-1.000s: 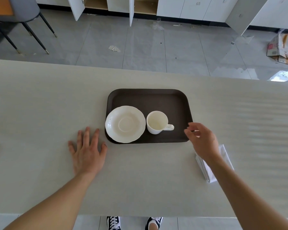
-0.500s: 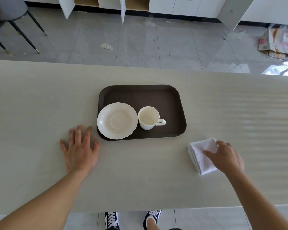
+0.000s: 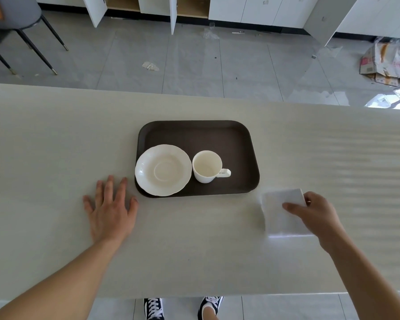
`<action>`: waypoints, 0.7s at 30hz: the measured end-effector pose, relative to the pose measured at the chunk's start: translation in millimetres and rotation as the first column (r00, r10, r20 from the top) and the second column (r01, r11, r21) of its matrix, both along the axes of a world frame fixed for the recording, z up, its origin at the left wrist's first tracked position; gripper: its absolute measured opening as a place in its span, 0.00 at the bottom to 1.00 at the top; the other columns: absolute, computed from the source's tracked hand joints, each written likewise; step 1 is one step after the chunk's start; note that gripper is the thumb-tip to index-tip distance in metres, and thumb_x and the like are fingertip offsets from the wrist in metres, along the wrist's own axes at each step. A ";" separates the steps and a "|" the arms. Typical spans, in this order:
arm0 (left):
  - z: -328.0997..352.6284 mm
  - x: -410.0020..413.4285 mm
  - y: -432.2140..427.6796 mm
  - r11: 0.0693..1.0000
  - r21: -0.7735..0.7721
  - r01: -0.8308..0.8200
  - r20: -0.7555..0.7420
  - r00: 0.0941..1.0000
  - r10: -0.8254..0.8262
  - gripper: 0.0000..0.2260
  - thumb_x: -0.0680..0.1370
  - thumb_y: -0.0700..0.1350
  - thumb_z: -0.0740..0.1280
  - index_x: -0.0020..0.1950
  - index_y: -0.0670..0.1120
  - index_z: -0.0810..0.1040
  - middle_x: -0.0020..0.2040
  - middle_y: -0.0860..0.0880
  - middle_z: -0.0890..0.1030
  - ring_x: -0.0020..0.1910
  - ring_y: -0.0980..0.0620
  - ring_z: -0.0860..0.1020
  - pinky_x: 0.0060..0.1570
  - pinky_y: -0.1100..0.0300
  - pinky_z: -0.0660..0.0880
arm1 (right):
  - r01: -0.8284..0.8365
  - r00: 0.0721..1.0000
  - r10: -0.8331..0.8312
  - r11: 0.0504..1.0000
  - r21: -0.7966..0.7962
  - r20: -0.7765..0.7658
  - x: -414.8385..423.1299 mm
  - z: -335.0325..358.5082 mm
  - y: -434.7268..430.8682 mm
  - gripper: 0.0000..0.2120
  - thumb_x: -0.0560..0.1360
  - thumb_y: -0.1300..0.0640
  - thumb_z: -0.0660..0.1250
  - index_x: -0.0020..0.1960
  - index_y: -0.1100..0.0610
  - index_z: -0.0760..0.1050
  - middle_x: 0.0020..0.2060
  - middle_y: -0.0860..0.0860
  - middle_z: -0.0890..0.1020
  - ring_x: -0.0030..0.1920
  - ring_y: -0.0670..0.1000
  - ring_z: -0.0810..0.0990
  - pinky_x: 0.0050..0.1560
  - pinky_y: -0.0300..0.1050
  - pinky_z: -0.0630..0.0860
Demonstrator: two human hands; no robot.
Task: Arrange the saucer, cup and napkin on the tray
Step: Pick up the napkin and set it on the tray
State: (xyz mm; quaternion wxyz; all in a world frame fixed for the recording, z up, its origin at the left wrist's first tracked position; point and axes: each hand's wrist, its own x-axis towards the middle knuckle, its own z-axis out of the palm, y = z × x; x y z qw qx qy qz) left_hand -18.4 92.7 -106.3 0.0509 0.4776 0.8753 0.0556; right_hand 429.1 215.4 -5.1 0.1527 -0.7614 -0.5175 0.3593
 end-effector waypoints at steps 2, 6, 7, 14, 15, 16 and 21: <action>-0.5 -0.3 0.3 1.000 0.005 0.003 0.001 1.000 -0.003 0.28 0.77 0.59 0.50 0.77 0.54 0.62 0.80 0.46 0.59 0.79 0.44 0.53 0.73 0.35 0.48 | 0.021 0.994 -0.015 0.998 0.055 -0.110 -5.9 16.0 9.4 0.11 0.68 0.55 0.79 0.41 0.57 0.78 0.38 0.56 0.83 0.37 0.58 0.81 0.34 0.46 0.73; -1.5 -0.6 0.8 1.000 0.016 0.000 0.004 1.000 -0.001 0.28 0.77 0.59 0.50 0.76 0.54 0.63 0.79 0.46 0.60 0.79 0.44 0.54 0.73 0.35 0.48 | 0.060 0.972 -0.025 0.988 0.141 -0.234 -21.5 39.4 35.0 0.13 0.66 0.54 0.79 0.46 0.58 0.80 0.40 0.54 0.85 0.40 0.57 0.82 0.39 0.48 0.76; -1.1 -0.5 0.7 1.000 0.013 -0.002 0.003 1.000 0.002 0.28 0.77 0.59 0.50 0.76 0.55 0.63 0.79 0.46 0.60 0.79 0.44 0.54 0.73 0.36 0.48 | 0.063 0.967 -0.024 0.987 0.149 -0.254 -27.0 41.3 41.4 0.14 0.65 0.53 0.79 0.46 0.58 0.80 0.41 0.55 0.85 0.40 0.57 0.82 0.40 0.49 0.77; 3.1 1.1 0.4 1.000 0.004 -0.009 0.008 1.000 0.009 0.28 0.77 0.59 0.50 0.77 0.54 0.63 0.80 0.46 0.60 0.79 0.44 0.53 0.74 0.36 0.47 | 0.089 0.954 -0.052 0.989 0.116 -0.294 -71.5 22.4 76.2 0.16 0.68 0.55 0.78 0.50 0.60 0.78 0.43 0.54 0.83 0.42 0.55 0.81 0.38 0.46 0.75; 3.2 1.2 0.4 1.000 0.003 -0.008 0.008 1.000 0.008 0.28 0.77 0.59 0.50 0.77 0.54 0.63 0.80 0.46 0.60 0.79 0.44 0.53 0.74 0.36 0.47 | 0.095 0.952 -0.060 0.990 0.105 -0.299 -75.9 18.2 78.9 0.16 0.68 0.55 0.78 0.50 0.61 0.78 0.43 0.54 0.83 0.42 0.55 0.81 0.37 0.46 0.75; 3.2 1.4 0.4 1.000 0.002 -0.005 0.007 1.000 0.005 0.28 0.77 0.59 0.51 0.77 0.54 0.62 0.80 0.46 0.60 0.79 0.44 0.53 0.74 0.36 0.47 | 0.099 0.951 -0.066 0.991 0.095 -0.303 -79.7 14.1 81.2 0.16 0.68 0.55 0.78 0.51 0.61 0.78 0.42 0.53 0.82 0.42 0.54 0.81 0.37 0.45 0.74; 3.9 1.2 0.0 1.000 0.008 0.001 0.006 1.000 -0.001 0.28 0.77 0.58 0.52 0.77 0.54 0.63 0.80 0.46 0.60 0.79 0.44 0.53 0.74 0.36 0.47 | 0.091 0.951 -0.074 0.995 0.042 -0.301 -95.3 -3.7 87.4 0.16 0.69 0.56 0.78 0.51 0.61 0.77 0.42 0.52 0.81 0.41 0.52 0.79 0.35 0.44 0.73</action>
